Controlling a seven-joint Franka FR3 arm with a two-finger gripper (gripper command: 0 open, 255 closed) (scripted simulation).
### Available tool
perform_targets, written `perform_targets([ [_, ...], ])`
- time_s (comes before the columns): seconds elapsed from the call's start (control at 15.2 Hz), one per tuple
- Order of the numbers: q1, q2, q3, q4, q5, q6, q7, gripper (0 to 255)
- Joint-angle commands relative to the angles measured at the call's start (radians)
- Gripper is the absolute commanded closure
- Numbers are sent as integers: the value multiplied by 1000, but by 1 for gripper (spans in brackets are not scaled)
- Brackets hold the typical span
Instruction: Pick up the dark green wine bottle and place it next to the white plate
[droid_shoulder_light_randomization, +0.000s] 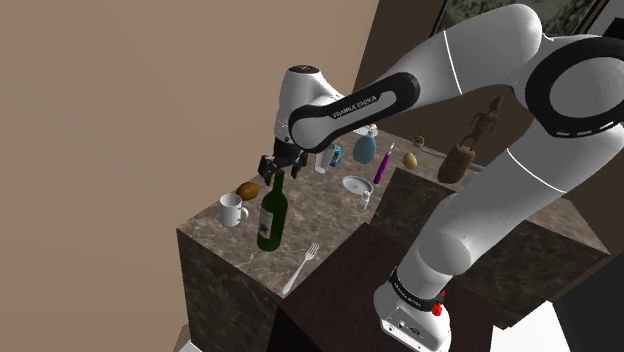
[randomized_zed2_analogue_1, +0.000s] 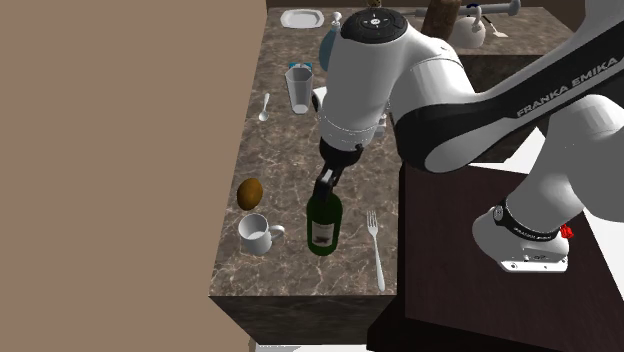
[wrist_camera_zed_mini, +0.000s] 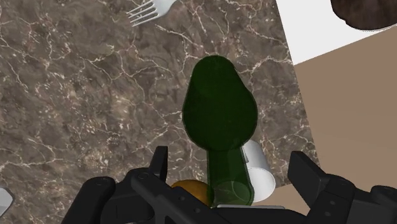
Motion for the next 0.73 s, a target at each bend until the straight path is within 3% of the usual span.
perform_targets([
  [0.0, 0, 5, 1, -1, -2, 6, 2, 0],
  [0.4, 0, 5, 1, -1, -2, 6, 2, 0],
  [0.46, 0, 5, 1, -1, -2, 6, 2, 255],
  [0.66, 0, 5, 1, -1, -2, 6, 2, 255],
])
